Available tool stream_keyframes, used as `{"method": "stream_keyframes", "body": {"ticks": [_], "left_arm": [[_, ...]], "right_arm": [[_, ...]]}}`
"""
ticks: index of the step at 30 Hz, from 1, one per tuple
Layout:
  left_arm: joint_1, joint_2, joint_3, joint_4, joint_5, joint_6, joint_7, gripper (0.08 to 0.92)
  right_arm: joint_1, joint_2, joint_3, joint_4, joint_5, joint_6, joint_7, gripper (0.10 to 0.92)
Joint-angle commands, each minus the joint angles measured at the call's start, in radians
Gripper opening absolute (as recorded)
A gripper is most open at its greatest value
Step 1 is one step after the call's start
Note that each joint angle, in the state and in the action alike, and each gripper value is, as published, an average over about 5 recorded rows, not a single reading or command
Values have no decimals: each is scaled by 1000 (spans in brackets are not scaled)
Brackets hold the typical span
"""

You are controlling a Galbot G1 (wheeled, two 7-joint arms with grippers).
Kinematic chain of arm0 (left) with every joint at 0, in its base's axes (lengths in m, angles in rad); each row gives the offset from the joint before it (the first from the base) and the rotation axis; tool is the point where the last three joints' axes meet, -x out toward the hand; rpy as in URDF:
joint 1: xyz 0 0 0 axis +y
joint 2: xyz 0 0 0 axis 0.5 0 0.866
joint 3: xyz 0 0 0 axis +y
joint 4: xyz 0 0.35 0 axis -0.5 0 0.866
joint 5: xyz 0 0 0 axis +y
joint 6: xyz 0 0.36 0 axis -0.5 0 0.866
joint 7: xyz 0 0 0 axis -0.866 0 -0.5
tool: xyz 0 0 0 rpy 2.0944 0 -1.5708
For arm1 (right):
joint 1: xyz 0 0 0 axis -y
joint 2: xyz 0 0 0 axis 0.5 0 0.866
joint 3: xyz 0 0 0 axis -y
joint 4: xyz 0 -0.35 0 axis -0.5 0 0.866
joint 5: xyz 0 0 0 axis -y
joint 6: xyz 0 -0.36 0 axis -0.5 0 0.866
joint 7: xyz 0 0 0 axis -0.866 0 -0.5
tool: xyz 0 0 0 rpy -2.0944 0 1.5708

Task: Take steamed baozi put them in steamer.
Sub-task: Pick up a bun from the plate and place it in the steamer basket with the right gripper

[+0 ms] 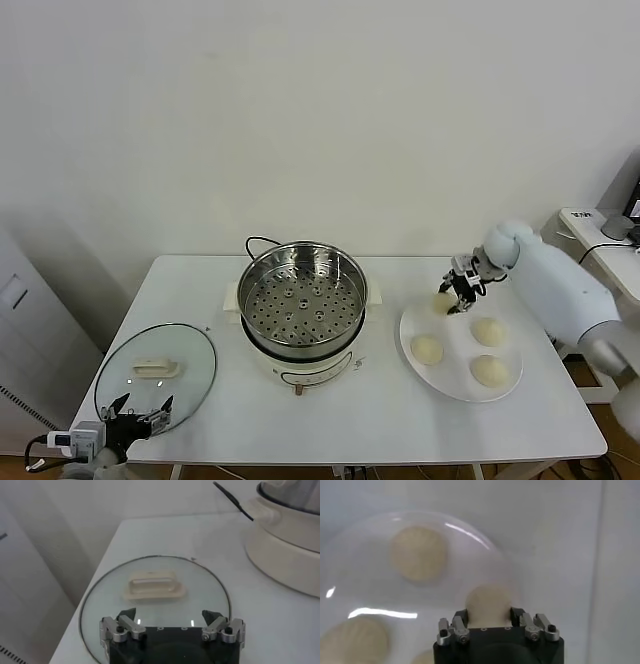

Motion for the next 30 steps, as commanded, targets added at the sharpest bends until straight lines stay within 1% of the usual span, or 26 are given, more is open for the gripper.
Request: {"method": "stream_keyframes", "body": {"ticks": [1, 4, 8, 14, 17, 21, 30], "left_arm": [[-4, 1, 8, -7, 5, 3, -3, 823], [-5, 1, 12, -12, 10, 5, -4, 823], [-1, 3, 12, -17, 11, 5, -5, 823], [6, 7, 9, -19, 11, 2, -7, 823], [8, 8, 6, -22, 11, 1, -8, 823], [10, 6, 5, -25, 13, 2, -9, 823], [10, -2, 10, -30, 25, 7, -11, 823]], "right_arm": [[258, -48, -197, 188, 211, 65, -18, 543], [335, 14, -240, 171, 252, 166, -26, 543], [385, 122, -270, 129, 261, 294, -24, 543], [391, 313, -257, 46, 165, 518, -9, 548], [371, 380, -240, 31, 102, 586, 11, 549], [332, 441, -207, 27, -25, 650, 41, 551], [187, 493, -114, -1, -331, 654, 60, 549]]}}
